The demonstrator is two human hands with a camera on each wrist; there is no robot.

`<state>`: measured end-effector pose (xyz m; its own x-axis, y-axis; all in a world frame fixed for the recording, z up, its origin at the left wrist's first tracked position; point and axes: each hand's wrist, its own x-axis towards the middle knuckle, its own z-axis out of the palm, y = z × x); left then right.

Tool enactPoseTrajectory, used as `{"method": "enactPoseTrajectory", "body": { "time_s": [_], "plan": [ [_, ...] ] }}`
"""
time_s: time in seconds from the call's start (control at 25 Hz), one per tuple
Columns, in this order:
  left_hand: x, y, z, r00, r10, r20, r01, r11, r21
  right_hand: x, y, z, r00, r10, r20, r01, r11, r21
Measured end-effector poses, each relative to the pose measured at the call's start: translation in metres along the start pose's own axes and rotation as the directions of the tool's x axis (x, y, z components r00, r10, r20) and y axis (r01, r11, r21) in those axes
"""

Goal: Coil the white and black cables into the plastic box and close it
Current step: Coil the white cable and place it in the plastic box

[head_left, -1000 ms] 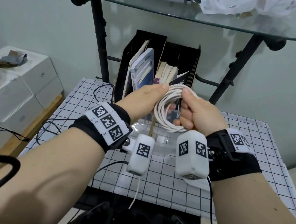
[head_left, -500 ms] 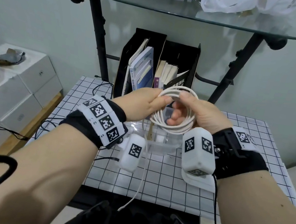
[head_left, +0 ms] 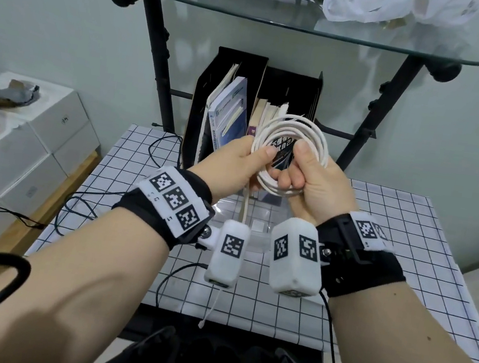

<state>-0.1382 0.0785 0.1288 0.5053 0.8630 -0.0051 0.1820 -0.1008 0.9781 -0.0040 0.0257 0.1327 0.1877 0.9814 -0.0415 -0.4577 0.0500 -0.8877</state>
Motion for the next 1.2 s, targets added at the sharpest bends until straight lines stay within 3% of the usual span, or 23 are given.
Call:
{"method": "enactPoseTrajectory", "body": {
  "time_s": [0.16,0.32,0.44,0.64,0.72,0.8,0.88,0.96,1.04,1.12,1.2],
  "plan": [
    [-0.002,0.002,-0.009,0.996,0.067,0.055,-0.081,0.943,0.323,-0.007,-0.013,-0.003,0.976,0.181,0.120,-0.175,0.983,-0.059],
    [-0.001,0.002,-0.015,0.956,0.015,0.294,-0.193,0.784,0.589,-0.010,-0.023,-0.004,0.948,0.313,0.062,-0.278,0.904,-0.325],
    [0.000,0.002,-0.017,0.950,0.004,0.313,-0.199,0.779,0.594,-0.007,-0.021,-0.005,0.956,0.293,0.014,-0.278,0.919,-0.279],
    [0.003,0.009,-0.023,0.964,0.026,0.264,-0.196,0.740,0.643,-0.010,-0.019,-0.007,0.967,0.250,0.056,-0.243,0.965,-0.100],
    [0.002,0.010,-0.026,0.967,0.032,0.253,-0.202,0.700,0.685,-0.008,-0.019,-0.010,0.976,0.216,-0.014,-0.217,0.974,-0.062],
    [-0.001,0.009,-0.025,0.965,0.002,0.263,-0.203,0.644,0.738,-0.002,-0.023,-0.016,0.983,0.124,-0.132,-0.147,0.973,-0.178],
    [-0.002,0.008,-0.021,0.955,-0.022,0.297,-0.221,0.618,0.754,0.002,-0.029,-0.021,0.997,0.005,-0.083,-0.046,0.863,-0.503],
    [-0.002,0.008,-0.019,0.946,-0.010,0.324,-0.243,0.638,0.730,0.003,-0.031,-0.018,0.992,0.089,0.087,0.001,0.692,-0.722],
    [0.000,0.011,-0.018,0.952,0.037,0.304,-0.249,0.672,0.698,0.001,-0.030,-0.016,0.969,0.197,0.149,0.004,0.590,-0.808],
    [0.003,0.013,-0.018,0.962,0.097,0.255,-0.252,0.675,0.694,-0.001,-0.026,-0.014,0.972,0.204,0.118,-0.022,0.577,-0.816],
    [0.003,0.011,-0.016,0.971,0.151,0.185,-0.237,0.704,0.669,-0.003,-0.020,-0.014,0.977,0.186,0.102,-0.053,0.680,-0.731]
  ]
}}
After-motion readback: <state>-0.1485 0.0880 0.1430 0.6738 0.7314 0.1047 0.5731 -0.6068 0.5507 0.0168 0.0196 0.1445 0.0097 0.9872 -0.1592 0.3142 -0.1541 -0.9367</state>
